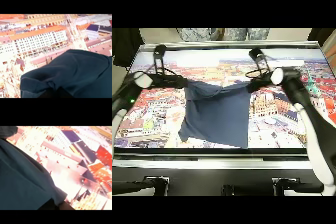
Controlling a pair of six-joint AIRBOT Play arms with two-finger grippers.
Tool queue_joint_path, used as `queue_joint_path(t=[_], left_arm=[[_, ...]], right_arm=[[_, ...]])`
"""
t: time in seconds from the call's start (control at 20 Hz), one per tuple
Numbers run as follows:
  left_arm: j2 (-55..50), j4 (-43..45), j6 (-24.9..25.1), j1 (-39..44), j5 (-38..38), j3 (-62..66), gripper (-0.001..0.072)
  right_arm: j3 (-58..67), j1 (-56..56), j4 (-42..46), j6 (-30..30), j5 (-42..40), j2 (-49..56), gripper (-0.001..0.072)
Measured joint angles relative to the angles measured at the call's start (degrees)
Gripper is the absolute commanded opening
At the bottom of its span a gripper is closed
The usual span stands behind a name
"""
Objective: Fold the shirts.
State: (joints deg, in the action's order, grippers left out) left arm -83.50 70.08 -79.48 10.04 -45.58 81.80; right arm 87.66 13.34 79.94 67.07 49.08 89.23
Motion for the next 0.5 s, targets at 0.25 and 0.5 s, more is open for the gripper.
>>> queue_joint_path(t=[0.25, 0.5], left_arm=[[-6.2, -0.6, 0.0, 0.3, 1.5, 0.5, 0.0629], [-6.6, 2.4, -0.4, -5.1, -13.3, 9.9, 0.0637]], right_arm=[[-0.6, -0.2, -8.5, 1.4, -7.8, 6.3, 0.0595], [2.5, -8.1, -14.5, -3.3, 1.3, 1.7, 0.0676]])
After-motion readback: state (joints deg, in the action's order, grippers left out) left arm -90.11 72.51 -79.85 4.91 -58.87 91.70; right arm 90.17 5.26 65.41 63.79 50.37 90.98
